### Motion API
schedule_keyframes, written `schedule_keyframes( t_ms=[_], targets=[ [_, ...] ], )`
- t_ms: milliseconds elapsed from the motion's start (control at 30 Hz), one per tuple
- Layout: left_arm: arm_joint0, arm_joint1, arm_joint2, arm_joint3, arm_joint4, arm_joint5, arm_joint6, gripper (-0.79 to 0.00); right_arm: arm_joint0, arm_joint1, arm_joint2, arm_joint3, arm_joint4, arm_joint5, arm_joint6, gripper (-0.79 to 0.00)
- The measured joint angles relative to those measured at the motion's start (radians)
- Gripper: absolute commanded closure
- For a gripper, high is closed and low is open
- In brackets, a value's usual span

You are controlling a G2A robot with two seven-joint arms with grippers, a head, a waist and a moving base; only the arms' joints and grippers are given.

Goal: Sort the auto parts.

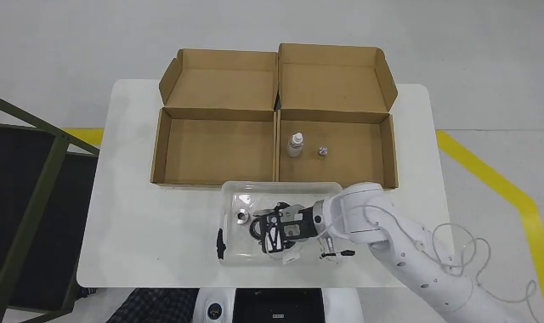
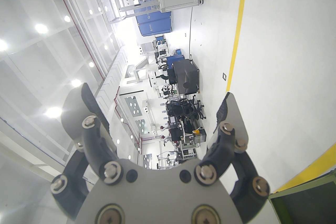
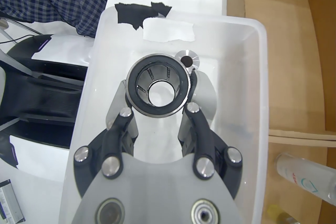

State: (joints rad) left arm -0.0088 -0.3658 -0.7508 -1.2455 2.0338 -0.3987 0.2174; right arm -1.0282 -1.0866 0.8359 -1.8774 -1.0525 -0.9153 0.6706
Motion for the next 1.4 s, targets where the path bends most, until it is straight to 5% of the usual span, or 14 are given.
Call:
schedule_keyframes(
  t_ms=[900,1400],
  targets=[
    [0.000,0.000,0.000,0.000,0.000,0.000,0.000,-0.785,-0.008,0.043,0.177,-0.111,0.177,0.009,-0.079,0.000],
    [0.000,0.000,0.000,0.000,0.000,0.000,0.000,-0.785,0.013,0.042,0.162,-0.085,0.160,0.091,-0.086,0.000]
  ],
)
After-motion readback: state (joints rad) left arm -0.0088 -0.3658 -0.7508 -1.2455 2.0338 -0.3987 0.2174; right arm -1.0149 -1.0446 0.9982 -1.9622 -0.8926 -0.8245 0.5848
